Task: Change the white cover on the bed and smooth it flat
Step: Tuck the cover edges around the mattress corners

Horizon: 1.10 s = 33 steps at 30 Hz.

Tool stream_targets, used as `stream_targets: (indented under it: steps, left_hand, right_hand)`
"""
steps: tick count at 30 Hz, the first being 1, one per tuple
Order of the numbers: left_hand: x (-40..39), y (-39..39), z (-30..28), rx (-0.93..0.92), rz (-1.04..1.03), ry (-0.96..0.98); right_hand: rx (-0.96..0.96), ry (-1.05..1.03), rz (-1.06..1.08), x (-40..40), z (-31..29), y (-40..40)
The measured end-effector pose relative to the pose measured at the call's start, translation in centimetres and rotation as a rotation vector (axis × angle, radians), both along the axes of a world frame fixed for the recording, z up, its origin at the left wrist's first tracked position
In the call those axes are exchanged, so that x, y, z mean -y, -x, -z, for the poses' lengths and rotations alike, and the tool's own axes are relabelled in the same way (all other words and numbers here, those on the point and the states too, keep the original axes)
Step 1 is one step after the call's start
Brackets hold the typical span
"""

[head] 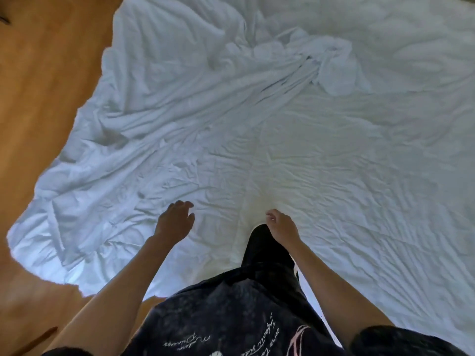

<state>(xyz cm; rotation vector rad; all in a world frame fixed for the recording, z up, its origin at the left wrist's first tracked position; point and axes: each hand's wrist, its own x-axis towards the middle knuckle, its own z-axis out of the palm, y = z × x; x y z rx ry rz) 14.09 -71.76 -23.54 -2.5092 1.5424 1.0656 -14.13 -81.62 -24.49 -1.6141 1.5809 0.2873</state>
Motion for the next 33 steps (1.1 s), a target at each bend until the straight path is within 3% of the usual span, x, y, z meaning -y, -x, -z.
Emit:
stream_targets:
  steps: [3, 6, 11, 15, 19, 23, 28, 33]
  left_hand:
    - [4.8, -0.2, 3.2, 0.042, -0.17, 0.004]
    - [12.1, 0.7, 9.3, 0.077, -0.226, 0.053]
    - [25.9, 3.8, 21.0, 0.118, 0.029, 0.217]
    - [33.2, 6.5, 28.5, 0.299, 0.083, 0.433]
    - [36.9, 6.0, 31.7, 0.474, 0.01, 0.516]
    - [37.7, 4.4, 30.9, 0.547, 0.002, 0.664]
    - [34.6, 5.2, 28.2, 0.387, 0.08, 0.748]
    - [26.6, 8.7, 27.0, 0.18, 0.201, 0.724]
  right_hand:
    - [-0.001, -0.017, -0.181, 7.7, 5.4, -0.4]
    - [0.005, 0.113, -0.25, 16.8, 12.8, -0.9]
    - [0.117, 0.683, -0.426, 32.0, 24.3, -1.6]
    - [0.137, 1.01, -0.601, 41.7, 30.4, -0.8]
    - [0.099, 1.23, -0.705, 47.6, 31.8, -1.5]
    - [-0.001, 1.364, -0.551, 51.7, 30.8, -4.5]
    - [0.065, 1.401, -0.616, 50.3, 28.8, -3.5]
    - [0.151, 1.262, -0.663, 40.7, 27.3, 4.4]
